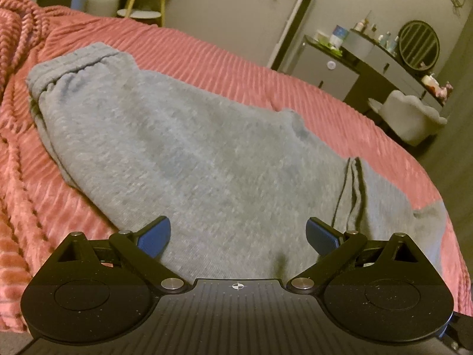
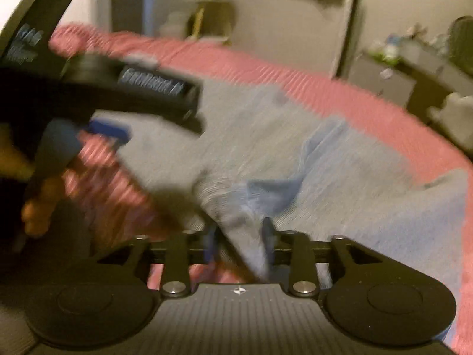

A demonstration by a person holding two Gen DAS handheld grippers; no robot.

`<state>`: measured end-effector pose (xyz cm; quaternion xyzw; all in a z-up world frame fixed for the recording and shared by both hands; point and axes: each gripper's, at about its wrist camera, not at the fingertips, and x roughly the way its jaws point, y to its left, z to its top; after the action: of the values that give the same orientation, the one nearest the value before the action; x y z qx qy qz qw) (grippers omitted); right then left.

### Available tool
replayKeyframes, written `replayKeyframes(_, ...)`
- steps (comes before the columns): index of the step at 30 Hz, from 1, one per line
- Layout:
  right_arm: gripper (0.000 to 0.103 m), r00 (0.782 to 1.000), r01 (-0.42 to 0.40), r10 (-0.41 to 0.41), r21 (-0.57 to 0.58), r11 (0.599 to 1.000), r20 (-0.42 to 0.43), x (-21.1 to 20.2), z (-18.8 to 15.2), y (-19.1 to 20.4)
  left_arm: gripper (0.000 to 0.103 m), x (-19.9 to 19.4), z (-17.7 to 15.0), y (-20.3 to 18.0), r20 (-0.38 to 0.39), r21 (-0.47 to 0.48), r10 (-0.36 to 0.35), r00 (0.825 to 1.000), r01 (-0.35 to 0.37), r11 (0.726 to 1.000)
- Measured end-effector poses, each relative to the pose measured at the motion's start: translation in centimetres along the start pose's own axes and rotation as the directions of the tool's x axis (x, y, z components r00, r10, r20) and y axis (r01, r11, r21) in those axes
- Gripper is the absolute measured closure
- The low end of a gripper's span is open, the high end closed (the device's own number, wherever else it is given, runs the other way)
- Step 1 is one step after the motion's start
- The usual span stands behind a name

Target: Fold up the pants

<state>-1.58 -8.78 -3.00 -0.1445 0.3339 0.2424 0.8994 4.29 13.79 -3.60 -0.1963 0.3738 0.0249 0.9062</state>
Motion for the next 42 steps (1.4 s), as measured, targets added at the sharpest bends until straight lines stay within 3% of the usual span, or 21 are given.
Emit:
replayKeyframes(3, 0.047, 0.999, -0.012, 0.009, 0.057, 0.998, 0.053, -2.2, -0.2, -1.8, 0.002, 0.0, -0.1, 0.2, -0.009, -0.007, -0.019, 1.000, 0.019, 1.000)
replayKeyframes(5, 0.027, 0.996, -0.007, -0.004, 0.136, 0.991, 0.084, -3.2, 0.3, -4.0, 0.002, 0.1, -0.1, -0.2, -0.027, 0.018, -0.050, 0.998, 0.050, 0.999)
replayKeyframes(9, 0.005, 0.980, 0.075, -0.134, 0.350, 0.934, 0.150, -4.8, 0.8, -9.1, 0.002, 0.7, 0.6, -2.5, -0.102, 0.144, -0.161, 0.982, 0.174, 0.974)
replayKeyframes(11, 0.001, 0.960, 0.111, -0.226, 0.511, 0.852, 0.168, -5.0, 0.3, -11.7, 0.002, 1.0, 1.2, -3.6, -0.127, 0.191, -0.230, 0.965, 0.251, 0.949)
replayKeyframes(12, 0.001, 0.948, 0.112, -0.268, 0.608, 0.786, 0.172, -4.9, -0.3, -13.1, 0.002, 1.3, 1.6, -4.2, -0.137, 0.207, -0.252, 0.958, 0.277, 0.938)
replayKeyframes(14, 0.001, 0.924, 0.090, -0.346, 0.789, 0.607, 0.161, -4.2, -2.2, -15.5, 0.002, 2.6, 2.5, -5.4, -0.166, 0.231, -0.282, 0.945, 0.315, 0.921)
replayKeyframes(15, 0.001, 0.913, 0.090, -0.383, 0.843, 0.531, 0.144, -3.7, -3.2, -16.0, 0.002, 3.2, 2.8, -6.0, -0.170, 0.240, -0.271, 0.947, 0.307, 0.921)
replayKeyframes(16, 0.001, 0.903, 0.109, -0.414, 0.871, 0.478, 0.114, -3.1, -4.2, -16.1, 0.002, 4.0, 3.2, -6.8, -0.173, 0.258, -0.249, 0.953, 0.288, 0.922)
replayKeyframes(17, 0.001, 0.903, 0.151, -0.424, 0.868, 0.473, 0.074, -2.4, -4.7, -16.1, 0.002, 4.7, 3.4, -7.6, -0.175, 0.282, -0.231, 0.957, 0.274, 0.920)
replayKeyframes(19, 0.001, 0.897, 0.290, -0.441, 0.792, 0.537, -0.030, -0.6, -4.7, -15.4, 0.002, 6.0, 3.7, -9.1, -0.168, 0.339, -0.207, 0.964, 0.254, 0.906)
replayKeyframes(21, 0.001, 0.858, 0.426, -0.506, 0.678, 0.599, -0.093, 0.3, -3.9, -14.9, 0.002, 7.3, 3.8, -10.7, -0.179, 0.382, -0.208, 0.962, 0.263, 0.886)
replayKeyframes(24, 0.001, 0.816, 0.517, -0.568, 0.578, 0.632, -0.108, 1.3, -3.9, -14.9, 0.003, 9.8, 3.8, -12.6, -0.221, 0.446, -0.214, 0.952, 0.294, 0.846)
replayKeyframes(27, 0.001, 0.804, 0.548, -0.579, 0.548, 0.632, -0.135, 1.9, -5.0, -15.9, 0.015, 11.6, 3.8, -12.9, -0.232, 0.480, -0.264, 0.936, 0.347, 0.806)
replayKeyframes(28, 0.000, 0.799, 0.554, -0.585, 0.550, 0.625, -0.140, 1.9, -5.2, -16.3, 0.023, 12.0, 3.9, -12.8, -0.231, 0.478, -0.278, 0.932, 0.358, 0.802)
replayKeyframes(30, 0.000, 0.797, 0.545, -0.588, 0.580, 0.605, -0.136, 1.5, -5.8, -17.1, 0.028, 12.7, 4.3, -12.9, -0.253, 0.444, -0.317, 0.914, 0.401, 0.801)
replayKeyframes(32, 0.000, 0.805, 0.529, -0.575, 0.614, 0.587, -0.144, 1.6, -6.1, -17.8, 0.044, 13.3, 4.5, -13.3, -0.273, 0.414, -0.341, 0.899, 0.430, 0.802)
replayKeyframes(37, 0.000, 0.809, 0.525, -0.567, 0.624, 0.579, -0.155, 2.3, -6.1, -18.3, 0.051, 14.9, 4.8, -14.8, -0.285, 0.399, -0.345, 0.894, 0.438, 0.805)
replayKeyframes(39, 0.000, 0.811, 0.521, -0.563, 0.632, 0.573, -0.158, 2.4, -6.2, -18.3, 0.073, 15.4, 5.1, -14.7, -0.273, 0.376, -0.347, 0.897, 0.432, 0.820)
replayKeyframes(41, 0.000, 0.813, 0.517, -0.561, 0.638, 0.570, -0.158, 1.9, -6.5, -17.9, 0.081, 15.4, 5.4, -14.4, -0.267, 0.348, -0.341, 0.901, 0.420, 0.838)
replayKeyframes(42, 0.000, 0.814, 0.514, -0.559, 0.642, 0.569, -0.157, 1.9, -6.5, -17.9, 0.082, 15.1, 5.3, -14.3, -0.246, 0.347, -0.327, 0.912, 0.398, 0.849)
